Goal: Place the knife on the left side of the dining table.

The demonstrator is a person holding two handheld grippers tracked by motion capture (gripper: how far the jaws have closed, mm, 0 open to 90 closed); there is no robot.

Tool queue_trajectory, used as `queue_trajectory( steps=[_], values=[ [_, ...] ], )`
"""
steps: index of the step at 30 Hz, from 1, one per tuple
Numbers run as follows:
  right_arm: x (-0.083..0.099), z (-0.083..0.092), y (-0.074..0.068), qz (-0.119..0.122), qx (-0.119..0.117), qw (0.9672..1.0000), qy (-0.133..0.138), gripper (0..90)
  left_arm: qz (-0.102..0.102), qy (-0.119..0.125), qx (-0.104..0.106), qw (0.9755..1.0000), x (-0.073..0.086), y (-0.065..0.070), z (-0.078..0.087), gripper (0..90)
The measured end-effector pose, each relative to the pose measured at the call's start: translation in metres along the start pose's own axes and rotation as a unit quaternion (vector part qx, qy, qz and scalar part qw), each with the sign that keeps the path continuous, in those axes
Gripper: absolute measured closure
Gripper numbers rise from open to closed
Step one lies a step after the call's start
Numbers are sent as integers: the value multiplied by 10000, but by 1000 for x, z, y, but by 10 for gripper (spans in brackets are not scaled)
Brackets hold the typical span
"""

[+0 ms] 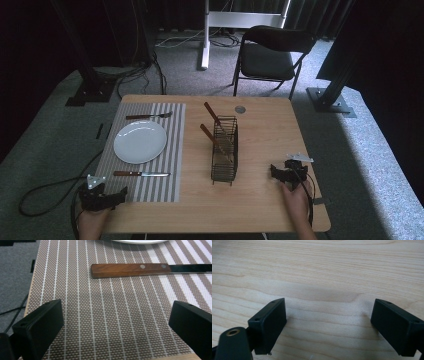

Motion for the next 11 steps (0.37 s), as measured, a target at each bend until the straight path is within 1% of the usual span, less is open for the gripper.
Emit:
queue_trajectory(
  steps=[3,4,5,7,11],
  values=[
    [0,0,0,0,0,10000,0,123,-142,-40,-270,9995,3,3,-5,0],
    [0,0,0,0,0,10000,0,123,-179,-44,-303,9994,3,3,-6,0],
    [0,0,0,0,0,10000,0,123,-179,-50,-287,9994,3,4,-7,0],
    [0,0,0,0,0,10000,0,123,-132,16,-305,9994,2,4,-7,0],
    [0,0,0,0,0,10000,0,123,-145,129,-384,9991,1,6,-7,0]
  ],
)
Point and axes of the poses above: each handheld gripper's, and its own axes: z roughly backward along the jaws, x roughly out of its underside, y roughly to its right, the point moved 2 cm from there along -z, roughly forward along the jaws, and after that the axes turned 7 degrees about z, right-handed, at the moved point
